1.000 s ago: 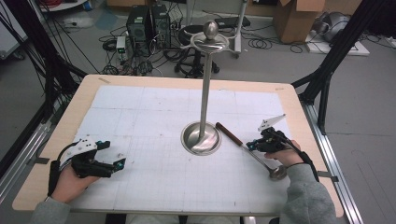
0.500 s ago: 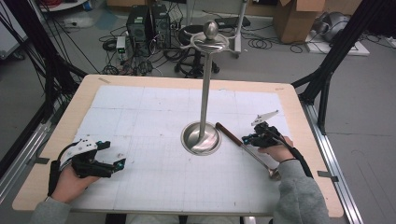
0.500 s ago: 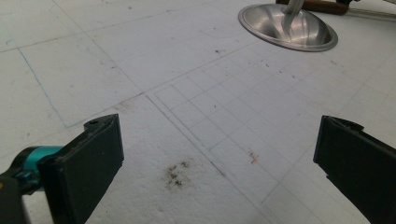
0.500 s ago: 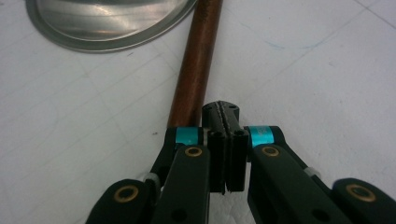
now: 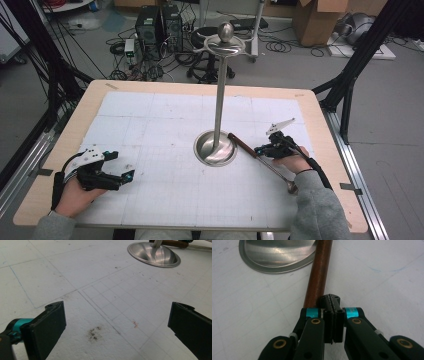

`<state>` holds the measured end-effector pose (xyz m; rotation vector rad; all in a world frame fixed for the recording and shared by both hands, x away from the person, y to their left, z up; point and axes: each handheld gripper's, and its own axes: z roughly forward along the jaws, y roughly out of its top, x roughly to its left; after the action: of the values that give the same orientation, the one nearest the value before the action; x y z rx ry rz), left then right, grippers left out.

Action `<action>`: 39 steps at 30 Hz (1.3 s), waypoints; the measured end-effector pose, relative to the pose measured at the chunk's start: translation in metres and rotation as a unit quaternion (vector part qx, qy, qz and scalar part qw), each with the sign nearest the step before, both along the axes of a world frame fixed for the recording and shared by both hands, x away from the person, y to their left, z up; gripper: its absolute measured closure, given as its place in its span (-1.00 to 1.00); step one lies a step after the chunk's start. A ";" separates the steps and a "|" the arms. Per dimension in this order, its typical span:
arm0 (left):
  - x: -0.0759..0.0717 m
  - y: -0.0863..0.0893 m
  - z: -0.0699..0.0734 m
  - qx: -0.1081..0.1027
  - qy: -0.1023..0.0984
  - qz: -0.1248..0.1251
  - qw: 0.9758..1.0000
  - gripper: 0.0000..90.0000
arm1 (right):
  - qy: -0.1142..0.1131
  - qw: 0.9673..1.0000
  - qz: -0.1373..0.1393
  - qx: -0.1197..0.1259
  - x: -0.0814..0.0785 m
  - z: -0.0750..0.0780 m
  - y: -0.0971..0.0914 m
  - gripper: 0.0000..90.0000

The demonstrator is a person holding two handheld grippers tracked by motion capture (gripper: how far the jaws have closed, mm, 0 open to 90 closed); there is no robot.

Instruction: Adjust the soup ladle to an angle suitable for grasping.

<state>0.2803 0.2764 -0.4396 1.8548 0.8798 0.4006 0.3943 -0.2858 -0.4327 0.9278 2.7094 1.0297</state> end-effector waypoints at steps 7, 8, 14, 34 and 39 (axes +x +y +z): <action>0.000 0.000 0.000 0.000 0.000 0.000 1.000 -0.95 | 0.010 0.999 0.029 0.011 -0.003 0.001 0.001 1.00; 0.000 0.000 0.000 0.000 0.000 0.000 1.000 -0.95 | 0.012 0.999 0.035 0.013 -0.003 0.002 0.002 1.00; 0.000 0.000 0.001 0.000 -0.002 0.000 1.000 -0.95 | 0.015 0.997 0.073 0.009 -0.011 0.003 0.009 1.00; 0.000 0.000 0.001 0.002 -0.002 -0.002 1.000 -0.95 | 0.018 0.992 0.123 -0.008 -0.024 0.006 0.017 1.00; 0.000 0.000 0.001 0.002 -0.003 -0.002 1.000 -0.95 | 0.025 0.991 0.131 -0.017 -0.027 0.006 0.019 1.00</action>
<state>0.2798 0.2768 -0.4389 1.8568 0.8725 0.4052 0.3677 -0.2671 -0.4269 0.6104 2.9391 1.0097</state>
